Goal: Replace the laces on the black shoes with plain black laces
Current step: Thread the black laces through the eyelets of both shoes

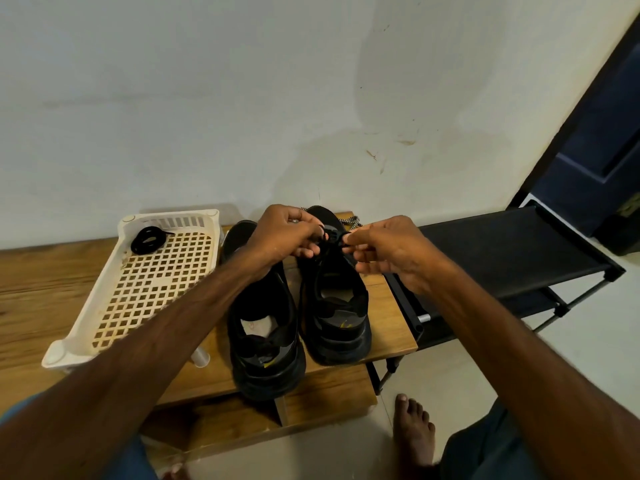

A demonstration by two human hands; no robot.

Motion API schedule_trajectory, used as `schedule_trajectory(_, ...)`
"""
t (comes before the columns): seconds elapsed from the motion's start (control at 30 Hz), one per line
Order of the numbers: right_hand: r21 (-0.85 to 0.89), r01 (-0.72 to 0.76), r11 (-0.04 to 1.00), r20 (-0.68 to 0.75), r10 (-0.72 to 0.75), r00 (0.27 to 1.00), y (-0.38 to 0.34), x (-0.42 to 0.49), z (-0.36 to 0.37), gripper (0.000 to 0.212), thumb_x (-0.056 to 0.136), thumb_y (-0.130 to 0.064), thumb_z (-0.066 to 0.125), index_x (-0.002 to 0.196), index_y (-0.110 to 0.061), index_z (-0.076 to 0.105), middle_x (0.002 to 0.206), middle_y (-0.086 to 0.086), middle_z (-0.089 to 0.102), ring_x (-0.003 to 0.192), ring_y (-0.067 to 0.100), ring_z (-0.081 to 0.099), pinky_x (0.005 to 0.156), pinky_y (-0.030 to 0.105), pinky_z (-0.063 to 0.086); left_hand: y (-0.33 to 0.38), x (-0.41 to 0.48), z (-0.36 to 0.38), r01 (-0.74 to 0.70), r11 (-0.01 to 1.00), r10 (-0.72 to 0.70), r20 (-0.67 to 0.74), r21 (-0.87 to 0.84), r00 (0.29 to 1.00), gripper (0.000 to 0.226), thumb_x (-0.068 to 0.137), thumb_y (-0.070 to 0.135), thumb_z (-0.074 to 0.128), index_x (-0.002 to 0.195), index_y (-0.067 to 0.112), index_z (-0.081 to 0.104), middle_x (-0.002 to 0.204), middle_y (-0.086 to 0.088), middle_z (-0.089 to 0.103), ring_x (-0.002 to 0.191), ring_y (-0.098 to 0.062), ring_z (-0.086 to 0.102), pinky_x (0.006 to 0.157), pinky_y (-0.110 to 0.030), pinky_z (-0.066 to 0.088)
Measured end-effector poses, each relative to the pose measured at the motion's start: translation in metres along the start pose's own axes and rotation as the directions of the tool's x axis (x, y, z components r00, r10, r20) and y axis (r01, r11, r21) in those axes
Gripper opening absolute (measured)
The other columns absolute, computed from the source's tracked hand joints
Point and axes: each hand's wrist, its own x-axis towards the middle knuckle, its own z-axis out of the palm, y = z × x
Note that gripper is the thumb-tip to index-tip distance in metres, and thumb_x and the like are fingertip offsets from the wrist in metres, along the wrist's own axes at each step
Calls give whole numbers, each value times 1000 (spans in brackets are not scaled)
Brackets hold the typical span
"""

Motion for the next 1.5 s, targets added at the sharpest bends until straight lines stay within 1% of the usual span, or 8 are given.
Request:
schedule_trajectory(0.2, -264, -14, 964, 185, 65, 981, -3, -5, -19, 14, 89, -13, 75, 97, -2, 79, 76, 2, 74, 58, 4, 56, 55, 19, 50, -8, 4, -1, -114, 951, 120, -2, 287, 993, 6, 91, 12, 71, 95, 16, 74, 74, -3, 74, 58, -8, 66, 57, -21, 55)
schedule_trajectory(0.4, -469, 9, 883, 314, 157, 936, -2, -6, -34, 12, 90, -12, 73, 98, -5, 80, 78, -1, 72, 65, 4, 58, 60, 20, 52, -6, 8, -13, -507, 448, 454, 301, 736, 838, 11, 99, 18, 58, 107, 16, 65, 96, 0, 67, 85, -15, 59, 77, -32, 48)
schedule_trajectory(0.63, -360, 28, 933, 209, 51, 977, 1, -1, -15, 30, 83, -29, 83, 103, -7, 74, 92, 9, 78, 80, 17, 77, 64, 27, 61, -1, 9, -15, 65, 988, -89, 177, 141, 980, 13, 97, 17, 68, 103, 6, 71, 87, -9, 79, 73, -21, 77, 60, -22, 60)
schedule_trajectory(0.77, -577, 190, 794, 97, -165, 982, 6, -2, 10, 43, 72, -36, 91, 102, -12, 71, 86, 5, 73, 74, 18, 75, 64, 34, 64, 0, 9, -20, 137, 991, -132, 192, -13, 972, 21, 86, 7, 79, 105, 3, 71, 92, -14, 79, 86, -25, 78, 68, -24, 62)
schedule_trajectory(0.9, -687, 270, 675, 47, -330, 943, 5, -1, 19, 15, 84, -19, 85, 95, -14, 77, 88, 5, 73, 79, 21, 73, 77, 42, 64, -4, 10, -19, -124, 980, 107, 108, 158, 988, 18, 84, 8, 82, 101, 6, 75, 82, -8, 78, 76, -20, 78, 71, -25, 63)
schedule_trajectory(1.1, -640, 251, 726, 111, -235, 966, 4, -3, -6, 7, 84, -19, 83, 85, -13, 80, 78, 3, 76, 67, 13, 74, 58, 25, 60, -5, 15, -20, -536, 622, 577, 128, 571, 807, 11, 92, 8, 71, 101, 13, 76, 88, 7, 73, 78, 3, 67, 77, -10, 51)
schedule_trajectory(1.33, -591, 238, 770, 127, -202, 971, 8, 2, -12, 11, 84, -17, 83, 92, -11, 77, 81, 4, 77, 70, 11, 76, 59, 23, 60, -7, 14, -14, -69, 968, 33, 151, 243, 988, 18, 96, 20, 71, 109, 8, 71, 86, -10, 78, 73, -23, 77, 66, -28, 63)
schedule_trajectory(1.5, -610, 271, 745, 146, -231, 962, 8, 1, -9, 8, 84, -18, 83, 84, -12, 77, 74, 4, 76, 65, 9, 74, 58, 20, 59, -6, 12, -15, -154, 959, 126, 128, 240, 984, 12, 89, 9, 77, 98, 2, 75, 81, -11, 77, 76, -26, 77, 76, -35, 64)
